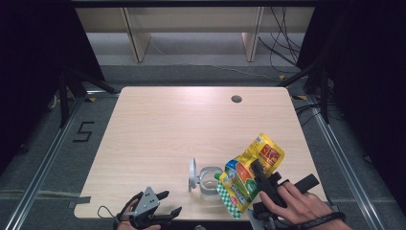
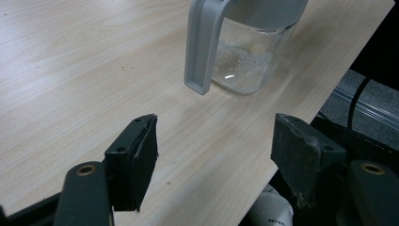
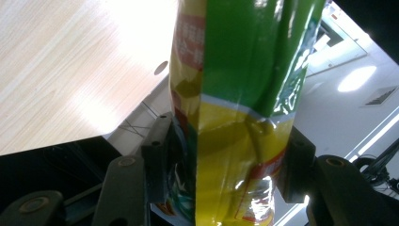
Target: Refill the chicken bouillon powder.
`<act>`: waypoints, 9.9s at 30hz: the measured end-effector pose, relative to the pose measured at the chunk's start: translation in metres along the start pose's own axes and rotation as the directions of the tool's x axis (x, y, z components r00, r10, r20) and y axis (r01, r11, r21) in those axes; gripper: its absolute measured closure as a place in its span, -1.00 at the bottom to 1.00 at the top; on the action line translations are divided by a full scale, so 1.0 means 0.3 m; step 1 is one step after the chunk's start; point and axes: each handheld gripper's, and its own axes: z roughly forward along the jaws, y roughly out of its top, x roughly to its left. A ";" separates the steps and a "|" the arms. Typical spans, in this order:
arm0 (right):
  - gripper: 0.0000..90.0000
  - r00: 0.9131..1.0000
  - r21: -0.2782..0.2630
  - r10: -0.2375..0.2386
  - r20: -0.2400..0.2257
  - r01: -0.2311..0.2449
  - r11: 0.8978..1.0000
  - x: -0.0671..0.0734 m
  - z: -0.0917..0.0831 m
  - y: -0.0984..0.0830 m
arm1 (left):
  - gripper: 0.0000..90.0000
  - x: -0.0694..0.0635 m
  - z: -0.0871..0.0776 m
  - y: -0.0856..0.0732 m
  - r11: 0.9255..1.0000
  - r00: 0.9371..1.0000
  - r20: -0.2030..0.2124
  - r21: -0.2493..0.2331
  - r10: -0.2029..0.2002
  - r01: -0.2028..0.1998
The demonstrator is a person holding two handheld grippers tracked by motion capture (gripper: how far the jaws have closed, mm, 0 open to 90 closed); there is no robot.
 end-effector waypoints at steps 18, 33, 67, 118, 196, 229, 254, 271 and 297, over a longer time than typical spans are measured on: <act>0.16 0.999 -0.031 -0.052 0.013 0.052 0.998 -0.005 0.007 0.006 | -0.30 0.005 0.001 0.002 0.999 0.999 -0.001 -0.002 0.032 -0.032; 0.20 0.999 -0.039 -0.034 0.029 0.035 0.999 0.006 0.002 0.012 | -0.30 0.002 0.004 0.001 1.000 1.000 0.008 -0.004 0.018 -0.018; 0.23 0.999 -0.039 0.029 0.016 -0.028 0.999 0.008 -0.004 0.003 | -0.30 0.002 0.003 0.002 1.000 1.000 0.010 -0.001 0.021 -0.021; 0.25 0.999 -0.037 0.045 0.010 -0.044 0.998 0.009 0.007 -0.011 | -0.30 0.000 0.004 -0.001 1.000 1.000 0.003 0.002 0.002 -0.002; 0.34 0.995 -0.031 0.095 0.010 -0.095 0.995 0.012 0.019 -0.032 | -0.32 0.010 0.001 0.003 0.999 0.999 -0.003 0.004 0.034 -0.034; 0.40 0.995 -0.031 0.101 0.008 -0.101 0.994 0.008 0.023 -0.035 | -0.32 0.005 0.002 0.003 1.000 1.000 0.001 -0.007 0.019 -0.019; 0.43 0.994 -0.022 0.108 0.001 -0.108 0.994 0.004 0.036 -0.040 | -0.32 0.006 0.003 0.002 1.000 1.000 0.004 -0.002 0.018 -0.018; 0.44 0.994 -0.016 0.108 0.010 -0.108 0.994 -0.001 0.044 -0.043 | -0.32 0.004 0.003 0.002 1.000 1.000 0.002 -0.012 0.013 -0.013; 0.45 0.995 -0.010 0.099 0.024 -0.099 0.995 -0.006 0.047 -0.047 | -0.32 0.006 0.001 0.003 1.000 1.000 -0.001 -0.008 0.020 -0.020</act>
